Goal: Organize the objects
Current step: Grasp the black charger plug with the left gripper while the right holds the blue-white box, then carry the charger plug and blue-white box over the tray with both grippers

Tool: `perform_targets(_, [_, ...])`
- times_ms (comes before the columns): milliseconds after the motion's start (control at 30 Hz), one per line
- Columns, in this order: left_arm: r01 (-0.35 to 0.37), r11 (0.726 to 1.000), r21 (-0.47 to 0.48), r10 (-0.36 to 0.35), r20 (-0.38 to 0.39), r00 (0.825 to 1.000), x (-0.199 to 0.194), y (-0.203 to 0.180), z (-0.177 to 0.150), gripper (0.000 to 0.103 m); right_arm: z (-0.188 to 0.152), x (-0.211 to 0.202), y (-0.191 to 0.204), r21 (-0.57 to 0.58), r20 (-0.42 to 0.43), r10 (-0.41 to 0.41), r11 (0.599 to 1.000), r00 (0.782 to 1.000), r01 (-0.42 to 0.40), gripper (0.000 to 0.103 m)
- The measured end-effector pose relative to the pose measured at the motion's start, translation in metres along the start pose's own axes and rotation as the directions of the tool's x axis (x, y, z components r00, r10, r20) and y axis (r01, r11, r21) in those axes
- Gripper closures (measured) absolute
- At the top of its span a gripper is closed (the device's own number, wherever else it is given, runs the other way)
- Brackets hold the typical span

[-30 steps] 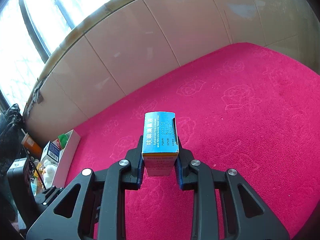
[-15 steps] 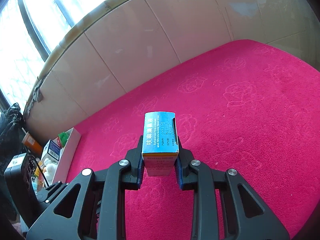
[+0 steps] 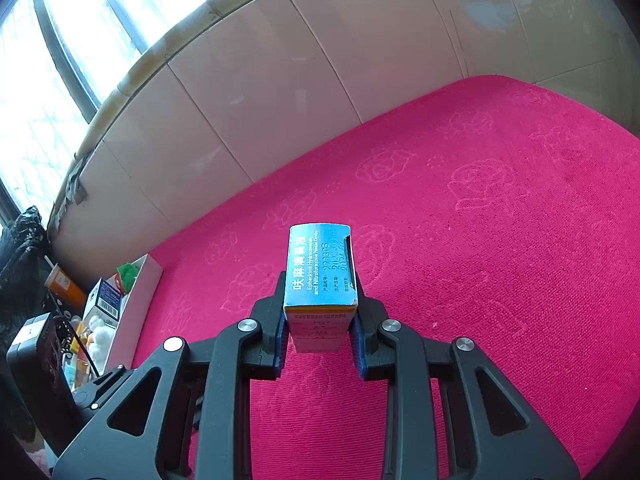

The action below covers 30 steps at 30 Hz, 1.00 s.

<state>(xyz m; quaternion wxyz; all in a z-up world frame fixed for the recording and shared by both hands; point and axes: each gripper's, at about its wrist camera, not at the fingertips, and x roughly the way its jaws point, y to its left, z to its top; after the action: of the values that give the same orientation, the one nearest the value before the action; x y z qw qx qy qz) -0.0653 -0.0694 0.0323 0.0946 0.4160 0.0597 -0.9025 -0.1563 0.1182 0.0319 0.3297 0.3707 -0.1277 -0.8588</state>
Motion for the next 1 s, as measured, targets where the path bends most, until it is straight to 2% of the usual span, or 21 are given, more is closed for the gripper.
perform_targets(33, [0.005, 1.0, -0.013, -0.005, 0.006, 1.0, -0.002, 0.002, -0.001, 0.075, 0.0, 0.0, 0.0, -0.001, 0.0, 0.001, 1.0, 1.0, -0.001, 0.078])
perform_targets(167, [0.023, 0.998, -0.053, -0.023, 0.015, 1.0, -0.008, 0.012, -0.007, 0.074, 0.0, 0.0, 0.001, -0.005, 0.003, 0.005, 1.0, 1.0, -0.005, 0.078])
perform_targets(400, [0.02, 0.999, -0.045, -0.017, 0.068, 0.998, -0.026, 0.01, -0.014, 0.074, -0.001, -0.006, 0.006, -0.032, 0.027, 0.012, 0.999, 1.0, -0.011, 0.078])
perform_targets(467, [0.041, 0.999, -0.03, -0.039, 0.071, 0.997, -0.035, 0.007, -0.02, 0.074, -0.003, -0.01, 0.012, -0.056, 0.03, -0.005, 0.998, 1.0, 0.006, 0.079])
perform_targets(567, [0.083, 0.997, 0.007, -0.083, 0.083, 0.993, -0.054, 0.001, -0.027, 0.074, -0.014, -0.017, 0.022, -0.086, -0.001, 0.01, 0.996, 1.0, -0.01, 0.079])
perform_targets(733, [0.123, 0.992, -0.008, -0.12, 0.175, 0.977, -0.103, 0.018, -0.023, 0.074, -0.025, -0.033, 0.043, -0.122, -0.033, 0.029, 0.992, 0.999, -0.033, 0.079])
perform_targets(900, [0.075, 0.996, -0.055, -0.056, 0.288, 0.956, -0.153, 0.053, -0.021, 0.074, -0.021, -0.041, 0.085, -0.188, -0.049, 0.088, 0.978, 0.995, -0.096, 0.079])
perform_targets(1000, [0.026, 0.992, -0.123, 0.015, 0.323, 0.946, -0.177, 0.094, -0.028, 0.074, -0.021, -0.039, 0.118, -0.236, -0.078, 0.141, 0.959, 0.987, -0.156, 0.079])
